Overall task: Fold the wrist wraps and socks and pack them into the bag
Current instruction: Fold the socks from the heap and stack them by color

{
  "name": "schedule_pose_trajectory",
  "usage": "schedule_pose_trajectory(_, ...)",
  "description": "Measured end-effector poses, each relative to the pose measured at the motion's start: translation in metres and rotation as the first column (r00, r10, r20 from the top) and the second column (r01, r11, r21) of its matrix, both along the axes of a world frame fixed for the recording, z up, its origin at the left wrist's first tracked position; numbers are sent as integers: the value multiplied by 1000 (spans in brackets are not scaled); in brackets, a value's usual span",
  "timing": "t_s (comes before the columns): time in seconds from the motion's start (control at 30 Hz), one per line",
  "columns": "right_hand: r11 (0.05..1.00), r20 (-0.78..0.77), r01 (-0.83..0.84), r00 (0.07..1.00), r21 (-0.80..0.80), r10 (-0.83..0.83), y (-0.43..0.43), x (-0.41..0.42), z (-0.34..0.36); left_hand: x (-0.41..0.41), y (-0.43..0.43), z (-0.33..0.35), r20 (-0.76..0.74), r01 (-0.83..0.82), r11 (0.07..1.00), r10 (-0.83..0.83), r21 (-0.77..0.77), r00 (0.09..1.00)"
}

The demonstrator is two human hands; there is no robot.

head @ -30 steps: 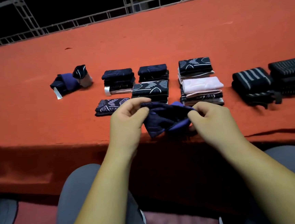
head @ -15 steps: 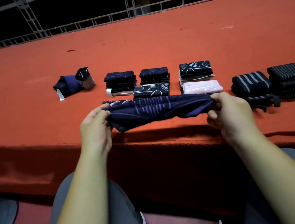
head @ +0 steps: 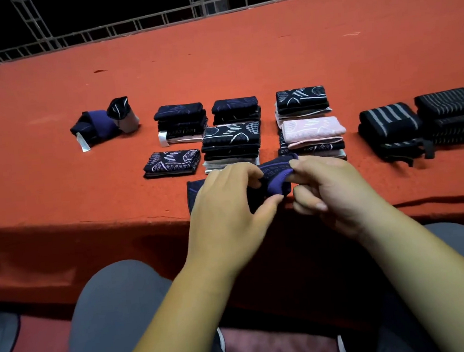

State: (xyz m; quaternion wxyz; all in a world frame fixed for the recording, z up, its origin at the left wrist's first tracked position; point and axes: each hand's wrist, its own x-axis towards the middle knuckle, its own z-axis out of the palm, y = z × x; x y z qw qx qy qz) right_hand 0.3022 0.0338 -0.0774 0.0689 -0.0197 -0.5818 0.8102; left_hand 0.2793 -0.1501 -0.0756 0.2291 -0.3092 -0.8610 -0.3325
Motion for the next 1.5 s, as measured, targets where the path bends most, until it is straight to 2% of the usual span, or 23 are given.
schedule_pose_trajectory(0.17, 995, -17, -102, 995, 18, 102, 7, 2, -1, -1, 6, -3, 174, -26, 982, -7, 185, 985)
schedule_pose_trajectory(0.27, 989, -66, 8, 998, 150, 2, 14, 3, -1, -3, 5, 1, 328, -26, 937, -96, 347, 940)
schedule_pose_trajectory(0.33, 936, -154, 151, 982, 317, -107, 19, 1, -5, -5, 0, 5, 333, 0, 923, -138, 384, 933)
schedule_pose_trajectory(0.4, 880, -214, 230, 965, 415, -151, 21, -3, -11, -8, -4, 6, 337, 24, 897, -191, 441, 922)
schedule_pose_trajectory(0.53, 847, -154, 127, 987, 515, -55, 18, -4, -19, -11, -9, 5, 357, 20, 849, -243, 529, 902)
schedule_pose_trajectory(0.73, 893, -118, -4, 991, 450, 64, 12, 4, -13, -9, -17, 8, 360, -77, 839, -147, 539, 921)
schedule_pose_trajectory(0.87, 880, -100, -28, 991, 474, 85, 10, 9, 0, -5, -28, 15, 276, -107, 888, -23, 446, 961)
schedule_pose_trajectory(0.93, 806, -157, 92, 988, 584, 1, 7, 10, 5, -2, -32, 18, 148, -80, 935, 30, 346, 989)
schedule_pose_trajectory(1.0, 660, -253, 244, 964, 710, -84, 5, 11, 8, 1, -33, 22, 15, -49, 967, 47, 251, 999)
schedule_pose_trajectory(1.07, 579, -335, 361, 929, 731, -156, 2, 11, 7, 3, -30, 25, -18, -15, 970, 20, 243, 1000)
schedule_pose_trajectory(1.17, 661, -279, 369, 929, 654, -242, -3, 11, 8, 5, -27, 26, 102, 85, 921, -133, 379, 986)
schedule_pose_trajectory(1.23, 730, -195, 331, 943, 598, -269, -5, 9, 10, 7, -26, 26, 234, 139, 833, -305, 536, 923)
schedule_pose_trajectory(1.3, 770, -142, 309, 950, 558, -278, -4, 7, 7, 6, -27, 25, 264, 180, 794, -392, 580, 881)
schedule_pose_trajectory(1.37, 748, -135, 283, 958, 601, -254, -1, 7, 5, 3, -28, 25, 245, 264, 830, -422, 491, 873)
schedule_pose_trajectory(1.4, 760, -126, 263, 964, 595, -235, -1, 7, 5, 0, -29, 24, 224, 302, 867, -410, 396, 884)
schedule_pose_trajectory(1.5, 912, -38, 145, 989, 384, -142, -4, 9, 11, -9, -30, 22, 124, 287, 952, -300, 109, 946)
